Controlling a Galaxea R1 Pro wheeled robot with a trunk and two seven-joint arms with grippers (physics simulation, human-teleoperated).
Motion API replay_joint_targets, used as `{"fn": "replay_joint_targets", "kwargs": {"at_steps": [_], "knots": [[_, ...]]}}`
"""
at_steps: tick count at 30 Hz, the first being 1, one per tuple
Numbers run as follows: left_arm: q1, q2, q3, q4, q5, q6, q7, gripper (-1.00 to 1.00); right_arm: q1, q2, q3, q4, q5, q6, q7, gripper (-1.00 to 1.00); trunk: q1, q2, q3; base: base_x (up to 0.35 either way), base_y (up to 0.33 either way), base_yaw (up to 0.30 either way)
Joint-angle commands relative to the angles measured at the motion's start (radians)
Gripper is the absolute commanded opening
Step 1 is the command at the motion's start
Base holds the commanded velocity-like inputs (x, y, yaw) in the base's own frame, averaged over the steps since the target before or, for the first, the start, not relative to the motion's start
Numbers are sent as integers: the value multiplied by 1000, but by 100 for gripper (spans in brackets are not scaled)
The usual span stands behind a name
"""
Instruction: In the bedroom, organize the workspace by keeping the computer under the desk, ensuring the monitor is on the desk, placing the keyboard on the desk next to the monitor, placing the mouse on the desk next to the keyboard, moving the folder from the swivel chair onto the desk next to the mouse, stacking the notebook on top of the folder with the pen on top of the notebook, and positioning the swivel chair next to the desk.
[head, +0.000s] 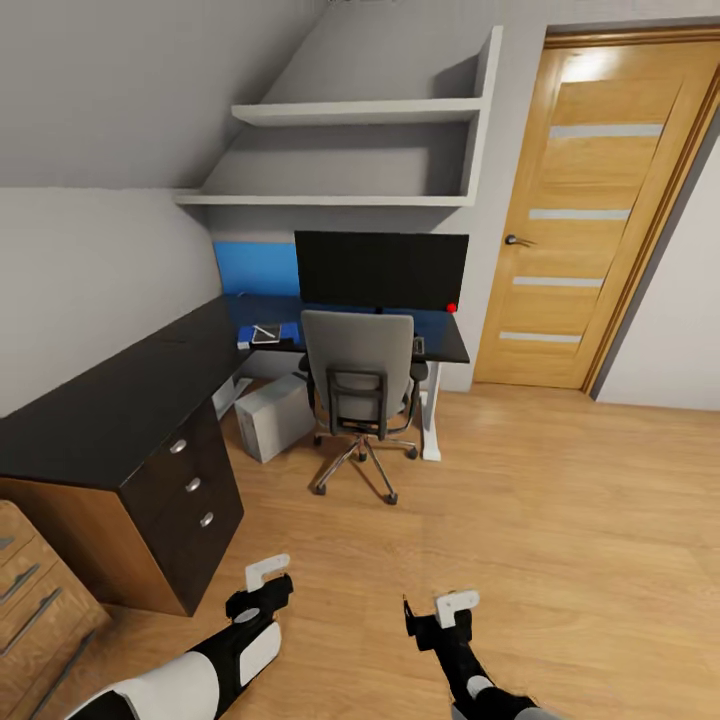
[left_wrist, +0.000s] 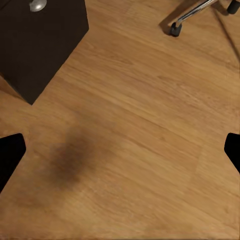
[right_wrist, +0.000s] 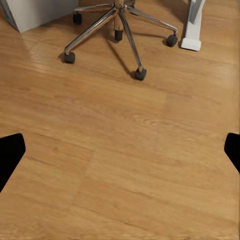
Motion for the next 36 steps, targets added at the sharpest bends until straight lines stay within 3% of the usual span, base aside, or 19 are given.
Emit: {"fn": "replay_joint_targets", "kwargs": {"at_steps": [1,6,7,9,10,16,23,36], "knots": [[31,0,-9,0,7,-29,4,100,31,-9,10,7,-11,-34,-2,100,-4,7,2,0,0,0],[138,1,-9,20,5,-54,6,100,83,-20,9,13,-14,-73,-2,100,-23,42,18,0,0,0],[195,1,-10,44,-3,-63,6,100,108,-24,9,13,-15,-103,-3,100,-27,49,21,0,0,0],[244,2,-9,64,-17,-82,6,100,130,-27,9,14,-16,-134,-3,100,-35,63,27,0,0,0],[306,11,-9,87,-39,-143,6,100,159,-33,8,14,-18,-167,-3,100,-39,70,31,0,0,0],[408,25,-9,117,-55,-276,3,100,224,-70,8,15,-20,-223,-3,100,-62,112,49,0,0,0],[458,18,-17,122,-59,-322,0,100,291,-106,7,16,-22,-280,-4,100,-88,161,71,0,0,0],[478,6,-24,122,-60,-334,-1,100,362,-118,7,16,-21,-340,-4,100,-138,252,112,0,0,0]]}}
